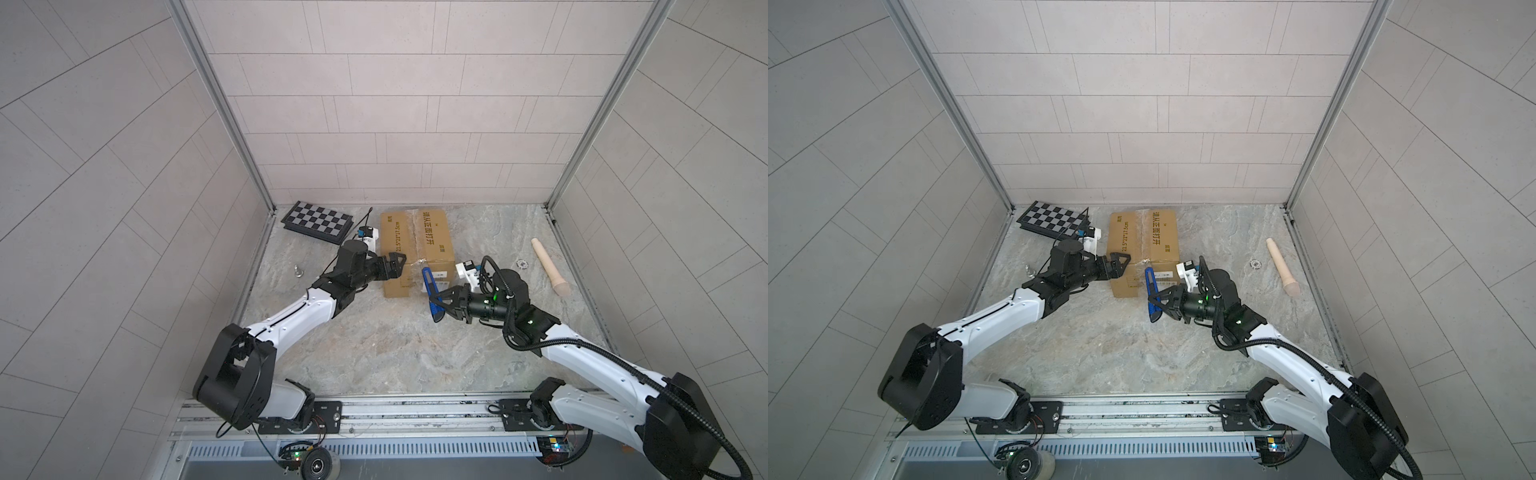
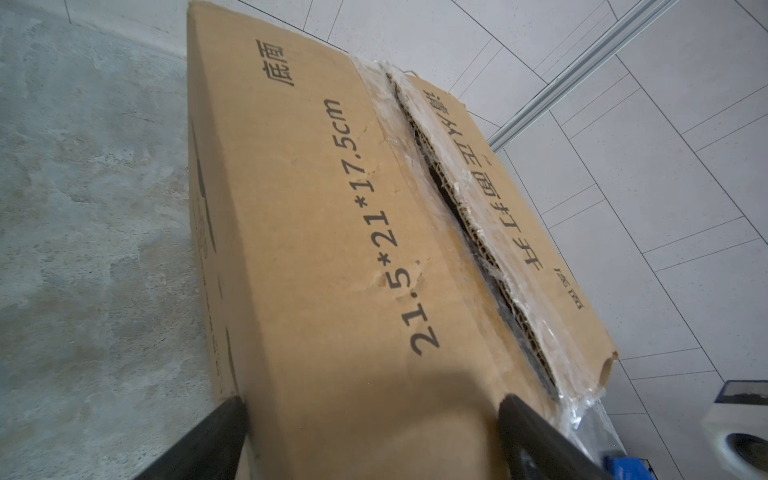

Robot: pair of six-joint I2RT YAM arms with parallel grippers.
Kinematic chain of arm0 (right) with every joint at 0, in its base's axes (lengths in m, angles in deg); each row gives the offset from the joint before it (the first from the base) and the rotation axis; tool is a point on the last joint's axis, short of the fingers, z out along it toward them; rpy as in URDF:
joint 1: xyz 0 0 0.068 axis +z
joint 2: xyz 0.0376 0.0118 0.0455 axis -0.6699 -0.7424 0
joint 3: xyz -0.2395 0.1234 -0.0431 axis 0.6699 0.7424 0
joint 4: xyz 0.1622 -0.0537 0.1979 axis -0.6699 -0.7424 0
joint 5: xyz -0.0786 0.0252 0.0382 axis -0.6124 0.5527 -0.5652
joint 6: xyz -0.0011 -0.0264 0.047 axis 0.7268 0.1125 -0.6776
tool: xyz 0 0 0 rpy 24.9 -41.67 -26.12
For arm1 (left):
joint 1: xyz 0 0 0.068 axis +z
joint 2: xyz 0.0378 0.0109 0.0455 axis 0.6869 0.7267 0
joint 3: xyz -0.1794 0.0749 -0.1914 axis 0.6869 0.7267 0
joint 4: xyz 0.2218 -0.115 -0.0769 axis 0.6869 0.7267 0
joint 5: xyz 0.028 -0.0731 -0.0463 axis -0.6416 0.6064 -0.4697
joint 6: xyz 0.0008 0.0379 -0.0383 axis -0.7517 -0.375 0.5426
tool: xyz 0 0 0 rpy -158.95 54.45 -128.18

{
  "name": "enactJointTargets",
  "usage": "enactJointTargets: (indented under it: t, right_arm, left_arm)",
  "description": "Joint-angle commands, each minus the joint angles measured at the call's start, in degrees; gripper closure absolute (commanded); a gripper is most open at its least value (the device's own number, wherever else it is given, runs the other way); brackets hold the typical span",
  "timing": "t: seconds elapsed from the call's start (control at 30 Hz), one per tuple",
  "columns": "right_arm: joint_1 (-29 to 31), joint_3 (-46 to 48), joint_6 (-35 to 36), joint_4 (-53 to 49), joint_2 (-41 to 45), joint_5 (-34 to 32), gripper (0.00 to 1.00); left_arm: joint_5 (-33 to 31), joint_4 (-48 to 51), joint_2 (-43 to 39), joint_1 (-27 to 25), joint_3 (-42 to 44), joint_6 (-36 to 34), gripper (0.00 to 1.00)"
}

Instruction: Unpack the express box

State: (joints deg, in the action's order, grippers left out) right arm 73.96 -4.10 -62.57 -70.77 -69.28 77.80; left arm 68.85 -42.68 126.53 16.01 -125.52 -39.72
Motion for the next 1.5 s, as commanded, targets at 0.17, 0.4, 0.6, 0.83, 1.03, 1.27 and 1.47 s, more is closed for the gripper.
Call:
enactJointTargets:
  t: [0.17,0.4,0.6,0.83,1.03,1.27,1.47]
  right_arm:
    - [3.9,0.47,2.62,12.3,-4.4,0.84,1.0]
    - [4.27,-0.59,4.13,11.07,-6.63,1.3,1.0]
    - [3.88,-4.53,5.77,6.14,-2.84,1.63,1.0]
    - [4.36,-5.82,6.63,2.18,-0.2,0.97,1.0]
    - [6.15,-4.16,6.37,5.57,-4.55,0.33,1.0]
    - [7.8,-3.8,5.39,10.73,-9.68,0.41,1.0]
    - [8.2,-5.95,5.57,8.96,-8.32,1.0,1.0]
  left_arm:
    - [3.09,-0.54,-0.99,-2.87,0.67,0.52,0.03]
    - [3.46,-1.87,-2.23,-3.56,1.5,2.0,0.03]
    - [2.1,-2.01,-1.33,-3.65,2.44,1.92,0.03]
    - [2.12,-2.51,-0.48,-3.7,2.62,1.86,0.04]
    - [2.38,-2.3,-2.32,-3.65,2.34,2.12,0.05]
    - [2.12,-2.62,-4.99,-4.81,2.7,3.27,0.05]
    - [1.08,-3.08,-4.35,-5.5,3.56,3.51,0.04]
